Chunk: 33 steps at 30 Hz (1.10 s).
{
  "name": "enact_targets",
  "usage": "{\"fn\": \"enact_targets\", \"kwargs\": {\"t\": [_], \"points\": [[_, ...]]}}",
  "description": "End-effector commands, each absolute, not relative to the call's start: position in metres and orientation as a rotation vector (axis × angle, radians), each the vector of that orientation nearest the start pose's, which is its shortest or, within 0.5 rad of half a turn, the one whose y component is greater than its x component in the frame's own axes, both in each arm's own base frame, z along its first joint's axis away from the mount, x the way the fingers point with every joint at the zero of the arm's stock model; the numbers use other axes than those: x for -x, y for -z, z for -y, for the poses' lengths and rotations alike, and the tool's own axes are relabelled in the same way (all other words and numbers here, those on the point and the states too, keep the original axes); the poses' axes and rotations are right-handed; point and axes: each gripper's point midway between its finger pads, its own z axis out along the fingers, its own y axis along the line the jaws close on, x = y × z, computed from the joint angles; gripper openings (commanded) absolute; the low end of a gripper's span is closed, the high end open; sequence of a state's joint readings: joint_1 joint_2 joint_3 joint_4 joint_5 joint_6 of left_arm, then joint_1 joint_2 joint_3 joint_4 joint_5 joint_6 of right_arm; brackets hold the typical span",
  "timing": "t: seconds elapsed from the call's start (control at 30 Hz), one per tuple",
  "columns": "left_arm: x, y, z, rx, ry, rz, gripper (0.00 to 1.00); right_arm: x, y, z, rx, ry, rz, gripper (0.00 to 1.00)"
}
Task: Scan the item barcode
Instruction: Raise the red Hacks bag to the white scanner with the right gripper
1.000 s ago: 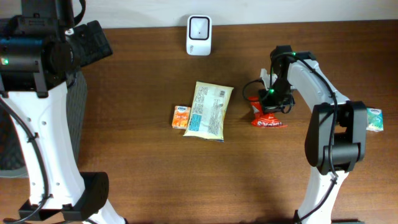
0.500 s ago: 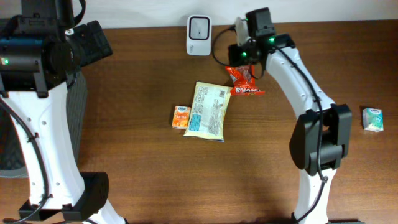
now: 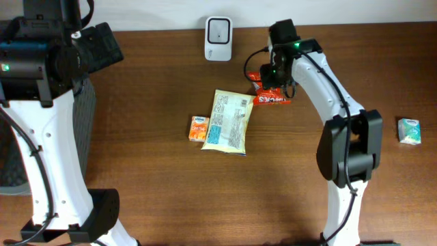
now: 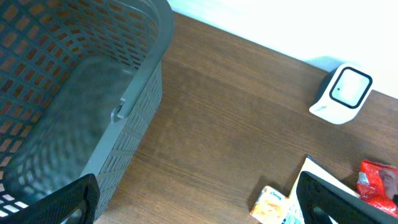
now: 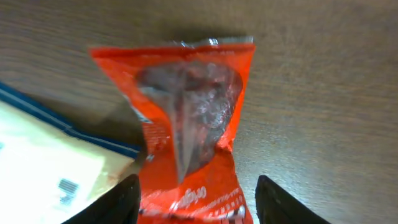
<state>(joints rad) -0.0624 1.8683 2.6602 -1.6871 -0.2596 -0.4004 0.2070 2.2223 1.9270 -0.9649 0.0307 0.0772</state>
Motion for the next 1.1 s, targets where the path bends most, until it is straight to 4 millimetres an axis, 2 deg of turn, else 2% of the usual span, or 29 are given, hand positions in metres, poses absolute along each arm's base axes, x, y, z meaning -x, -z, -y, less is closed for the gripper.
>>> {"fn": "enact_targets", "kwargs": {"t": [0.0, 0.13, 0.17, 0.2, 0.23, 0.3, 0.4, 0.53, 0.63, 0.77, 0.83, 0.9, 0.97, 1.07], "points": [[-0.379, -0.395, -0.022, 0.506, -0.127, -2.375, 0.99, -0.492, -0.037, -0.107, 0.168, -0.074, -2.901, 0.59], [-0.379, -0.395, -0.022, 0.506, -0.127, -2.375, 0.99, -0.496, -0.006, -0.110, 0.175, -0.081, -2.925, 0.62], [-0.379, -0.395, -0.022, 0.506, -0.127, -2.375, 0.99, -0.498, 0.002, -0.110, 0.175, -0.080, -2.929, 0.59], [-0.379, -0.395, -0.022, 0.506, -0.127, -2.375, 0.99, -0.499, 0.007, -0.110, 0.176, -0.079, -2.931, 0.46], [-0.379, -0.395, -0.022, 0.506, -0.127, -2.375, 0.99, -0.499, 0.007, -0.109, 0.176, -0.078, -2.928, 0.28], [-0.379, -0.395, -0.022, 0.506, -0.127, -2.375, 0.99, -0.503, 0.004, -0.109, 0.172, -0.082, -2.913, 0.04], [-0.379, -0.395, -0.022, 0.506, -0.127, -2.375, 0.99, -0.523, -0.025, -0.115, 0.172, -0.097, -2.837, 0.04], [-0.379, -0.395, -0.022, 0.506, -0.127, -2.375, 0.99, -0.564, -0.087, -0.132, 0.183, -0.134, -2.651, 0.04], [-0.379, -0.395, -0.022, 0.506, -0.127, -2.375, 0.99, -0.605, -0.140, -0.160, 0.206, -0.185, -2.414, 0.04], [-0.379, -0.395, -0.022, 0.506, -0.127, -2.375, 0.99, -0.633, -0.180, -0.210, 0.257, -0.255, -2.169, 0.04], [-0.379, -0.395, -0.022, 0.506, -0.127, -2.375, 0.99, -0.637, -0.190, -0.232, 0.281, -0.283, -2.095, 0.04], [-0.379, -0.395, -0.022, 0.506, -0.127, -2.375, 0.99, -0.642, -0.190, -0.255, 0.306, -0.295, -2.034, 0.04], [-0.379, -0.395, -0.022, 0.506, -0.127, -2.375, 0.99, -0.646, -0.181, -0.262, 0.296, -0.268, -2.019, 0.04], [-0.379, -0.395, -0.022, 0.506, -0.127, -2.375, 0.99, -0.650, -0.161, -0.259, 0.273, -0.216, -2.038, 0.04]]}}
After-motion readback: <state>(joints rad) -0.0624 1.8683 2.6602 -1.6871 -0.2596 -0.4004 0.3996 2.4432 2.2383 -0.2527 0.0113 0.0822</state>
